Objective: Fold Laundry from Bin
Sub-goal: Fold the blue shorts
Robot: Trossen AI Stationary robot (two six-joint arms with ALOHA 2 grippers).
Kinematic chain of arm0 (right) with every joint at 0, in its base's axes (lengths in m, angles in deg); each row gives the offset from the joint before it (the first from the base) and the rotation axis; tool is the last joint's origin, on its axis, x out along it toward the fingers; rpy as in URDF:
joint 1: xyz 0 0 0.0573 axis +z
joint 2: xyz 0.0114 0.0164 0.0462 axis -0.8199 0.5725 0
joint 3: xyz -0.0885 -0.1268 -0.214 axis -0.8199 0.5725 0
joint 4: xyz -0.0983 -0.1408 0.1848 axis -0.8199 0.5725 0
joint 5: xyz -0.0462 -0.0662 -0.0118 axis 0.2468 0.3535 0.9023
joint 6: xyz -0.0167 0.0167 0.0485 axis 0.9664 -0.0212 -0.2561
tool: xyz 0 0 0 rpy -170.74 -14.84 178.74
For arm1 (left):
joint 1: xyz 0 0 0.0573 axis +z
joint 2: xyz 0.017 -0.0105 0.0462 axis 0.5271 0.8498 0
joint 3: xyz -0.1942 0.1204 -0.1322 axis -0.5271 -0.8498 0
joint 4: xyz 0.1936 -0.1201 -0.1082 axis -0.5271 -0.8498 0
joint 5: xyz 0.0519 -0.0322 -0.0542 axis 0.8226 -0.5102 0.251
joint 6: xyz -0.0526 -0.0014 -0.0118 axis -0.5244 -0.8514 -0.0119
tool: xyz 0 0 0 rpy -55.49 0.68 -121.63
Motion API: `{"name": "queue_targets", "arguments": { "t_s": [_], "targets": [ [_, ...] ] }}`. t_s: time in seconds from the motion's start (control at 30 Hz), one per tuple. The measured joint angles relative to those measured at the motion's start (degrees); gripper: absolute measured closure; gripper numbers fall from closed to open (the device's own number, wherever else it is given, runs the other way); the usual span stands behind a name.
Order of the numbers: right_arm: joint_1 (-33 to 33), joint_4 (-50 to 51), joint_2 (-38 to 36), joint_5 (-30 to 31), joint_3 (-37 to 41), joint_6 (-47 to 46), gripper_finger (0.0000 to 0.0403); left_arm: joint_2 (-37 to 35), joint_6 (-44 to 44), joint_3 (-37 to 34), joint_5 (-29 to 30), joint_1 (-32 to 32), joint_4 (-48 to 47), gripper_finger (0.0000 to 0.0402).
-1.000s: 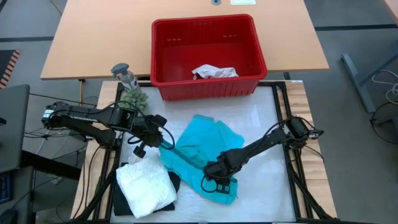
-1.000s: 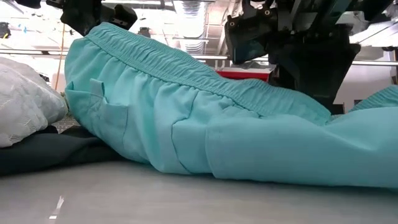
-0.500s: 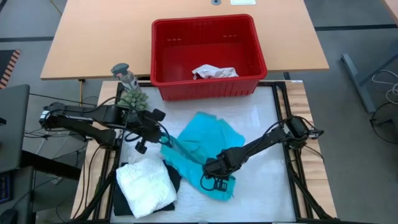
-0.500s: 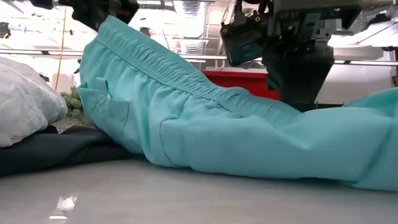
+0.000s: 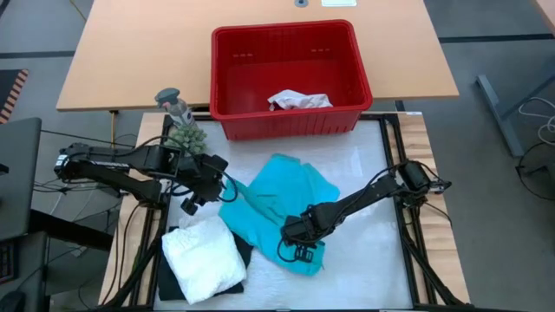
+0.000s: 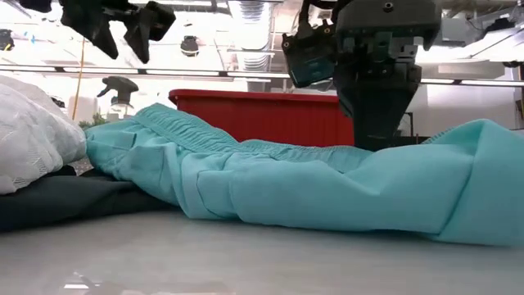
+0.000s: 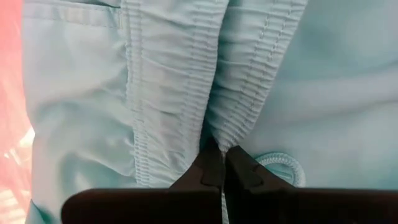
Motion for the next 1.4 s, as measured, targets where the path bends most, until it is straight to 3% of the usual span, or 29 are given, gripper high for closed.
{"name": "queue_targets", "arguments": {
  "t_s": [0.17,0.3,0.43,0.53,0.7,0.87,1.17,1.27,1.4],
  "targets": [
    [-0.32,-0.13,0.0,-0.07,0.0,0.69,0.0383,1.96,7.92,0.02,0.69,0.67,3.5,0.0183],
    [-0.34,-0.13,0.0,-0.07,0.0,1.06,0.0383,6.79,13.34,0.02,-3.35,2.7,4.06,0.0182],
    [-0.32,-0.15,0.0,-0.07,0.0,1.02,0.0383,11.82,16.8,0.02,-3.42,4.85,7.07,0.0182],
    [-0.25,-0.13,0.0,-0.11,0.02,0.69,0.0383,13.22,17.28,-0.02,-3.13,6.04,9.15,0.0182],
    [0.1,0.09,0.0,-0.11,0.02,0.67,0.0383,13.22,17.54,-0.02,-8.5,7.43,5.88,0.0182],
    [0.12,0.39,0.0,-0.13,0.02,0.94,0.0383,13.32,14.91,-0.02,-10.2,7.43,5.24,0.0182],
    [0.21,0.28,0.0,-0.26,0.02,2.55,0.0383,21.1,13.71,-0.07,-12.7,7.54,7.04,0.0183],
    [0.72,0.29,0.0,-0.31,0.02,2.25,0.0383,21.7,12.76,0.27,-13.24,7.78,6.45,0.0199],
    [1.32,0.46,0.0,-0.31,0.02,1.69,0.0383,21.55,11.97,1.27,-11.78,7.96,5.27,0.0261]
  ]
}}
